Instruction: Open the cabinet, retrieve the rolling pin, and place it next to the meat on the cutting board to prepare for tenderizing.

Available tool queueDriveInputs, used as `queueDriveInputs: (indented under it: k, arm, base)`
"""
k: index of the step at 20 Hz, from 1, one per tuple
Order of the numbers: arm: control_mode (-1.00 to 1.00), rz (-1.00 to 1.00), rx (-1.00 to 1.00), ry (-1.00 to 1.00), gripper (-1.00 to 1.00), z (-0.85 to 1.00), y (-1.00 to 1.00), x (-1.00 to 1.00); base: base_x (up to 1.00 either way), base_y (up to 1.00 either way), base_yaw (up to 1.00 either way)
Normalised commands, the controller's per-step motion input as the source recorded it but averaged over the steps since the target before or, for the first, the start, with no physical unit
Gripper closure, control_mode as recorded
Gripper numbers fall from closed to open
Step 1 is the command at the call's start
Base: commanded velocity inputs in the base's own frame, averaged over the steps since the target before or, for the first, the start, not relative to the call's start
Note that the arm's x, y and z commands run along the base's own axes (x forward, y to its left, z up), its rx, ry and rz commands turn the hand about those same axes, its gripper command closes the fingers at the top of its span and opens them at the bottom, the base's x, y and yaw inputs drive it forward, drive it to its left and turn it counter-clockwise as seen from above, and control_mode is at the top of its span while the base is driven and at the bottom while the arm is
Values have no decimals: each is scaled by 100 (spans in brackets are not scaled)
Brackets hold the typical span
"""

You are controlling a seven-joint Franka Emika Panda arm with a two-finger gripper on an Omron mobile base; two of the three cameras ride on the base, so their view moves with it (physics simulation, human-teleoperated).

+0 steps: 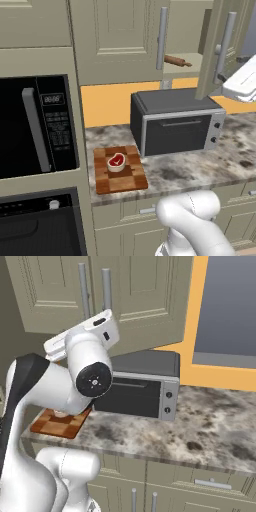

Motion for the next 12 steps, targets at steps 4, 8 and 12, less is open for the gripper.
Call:
queueDriveInputs:
  k: [4, 8, 12]
  arm:
    - [-100, -10, -27, 0, -100, 0, 61, 2]
    - [-100, -11, -32, 6, -100, 0, 58, 21]
    - [-100, -14, -30, 12, -100, -1, 30, 44]
  base:
    - [0, 0, 0]
    - [0, 0, 0]
    - [0, 0, 0]
